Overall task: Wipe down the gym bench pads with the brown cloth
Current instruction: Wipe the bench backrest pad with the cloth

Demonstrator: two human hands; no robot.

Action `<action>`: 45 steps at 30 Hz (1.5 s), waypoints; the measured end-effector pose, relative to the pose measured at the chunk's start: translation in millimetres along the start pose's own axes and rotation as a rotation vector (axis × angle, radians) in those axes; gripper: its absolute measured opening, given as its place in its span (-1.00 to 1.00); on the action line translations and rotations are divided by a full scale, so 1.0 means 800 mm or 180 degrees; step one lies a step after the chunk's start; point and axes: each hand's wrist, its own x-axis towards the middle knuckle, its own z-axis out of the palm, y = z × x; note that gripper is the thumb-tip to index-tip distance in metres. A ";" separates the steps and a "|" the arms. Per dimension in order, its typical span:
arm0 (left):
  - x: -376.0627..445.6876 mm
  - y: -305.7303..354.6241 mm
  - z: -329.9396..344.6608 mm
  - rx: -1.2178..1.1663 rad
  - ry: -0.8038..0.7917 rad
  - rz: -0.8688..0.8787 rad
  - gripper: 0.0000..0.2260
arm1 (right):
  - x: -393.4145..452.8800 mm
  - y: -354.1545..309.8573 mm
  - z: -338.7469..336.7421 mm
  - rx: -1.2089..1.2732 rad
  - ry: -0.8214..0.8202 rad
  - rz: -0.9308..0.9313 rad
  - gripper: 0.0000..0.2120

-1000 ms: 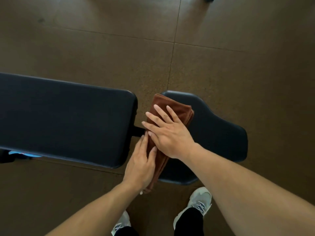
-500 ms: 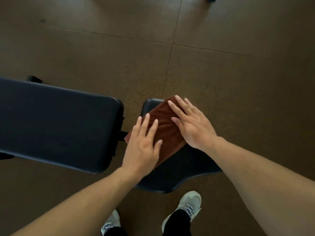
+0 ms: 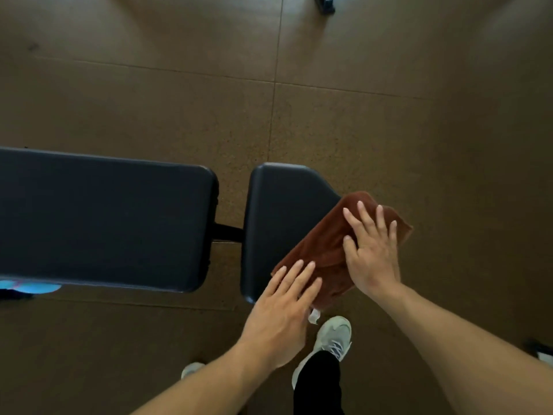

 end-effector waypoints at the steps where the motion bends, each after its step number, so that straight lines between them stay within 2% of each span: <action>1: -0.025 -0.016 0.002 -0.0013 0.0044 0.0071 -0.49 | -0.011 -0.018 0.007 -0.0071 0.0007 -0.0008 -0.41; 5: -0.115 -0.094 0.002 -0.0148 0.0424 -0.0342 -0.54 | -0.056 -0.090 0.056 -0.0458 -0.0060 -0.0290 -0.36; 11: -0.157 -0.220 -0.009 0.0351 0.0609 -0.1419 -0.30 | -0.082 -0.151 0.105 -0.1076 -0.0136 -0.1348 -0.47; 14: -0.149 -0.221 -0.003 0.0197 0.0552 -0.1565 -0.26 | -0.066 -0.166 0.107 -0.1296 -0.0364 -0.1793 -0.51; 19: -0.151 -0.171 0.026 0.0290 0.0568 -0.1577 -0.20 | -0.008 -0.199 0.088 -0.1460 -0.0635 -0.1985 -0.48; 24: -0.152 -0.143 0.040 0.0164 0.0589 -0.1742 -0.09 | 0.060 -0.200 0.061 -0.1198 -0.0283 -0.1998 -0.50; 30: -0.137 -0.119 0.045 -0.0139 0.0770 -0.2127 -0.03 | 0.127 -0.150 0.018 -0.0748 -0.0043 -0.1706 -0.50; 32: -0.130 -0.111 0.048 -0.0351 0.0863 -0.2300 -0.02 | 0.131 -0.121 0.005 -0.0459 -0.0001 -0.1261 -0.49; 35: -0.115 -0.097 0.050 -0.0710 0.0984 -0.2587 0.00 | 0.120 -0.058 -0.023 0.0021 -0.0075 -0.0220 -0.52; 37: -0.102 -0.087 0.047 -0.0898 0.1046 -0.2783 -0.01 | 0.096 -0.011 -0.037 0.0096 -0.0068 0.0097 -0.56; 41: -0.089 -0.077 0.042 -0.1085 0.1061 -0.2886 0.02 | 0.033 0.048 -0.024 0.0687 0.0463 0.0426 -0.57; 45: -0.108 -0.091 0.045 -0.0630 0.0851 -0.2537 0.08 | -0.009 0.036 0.024 0.1060 0.0986 0.0765 -0.54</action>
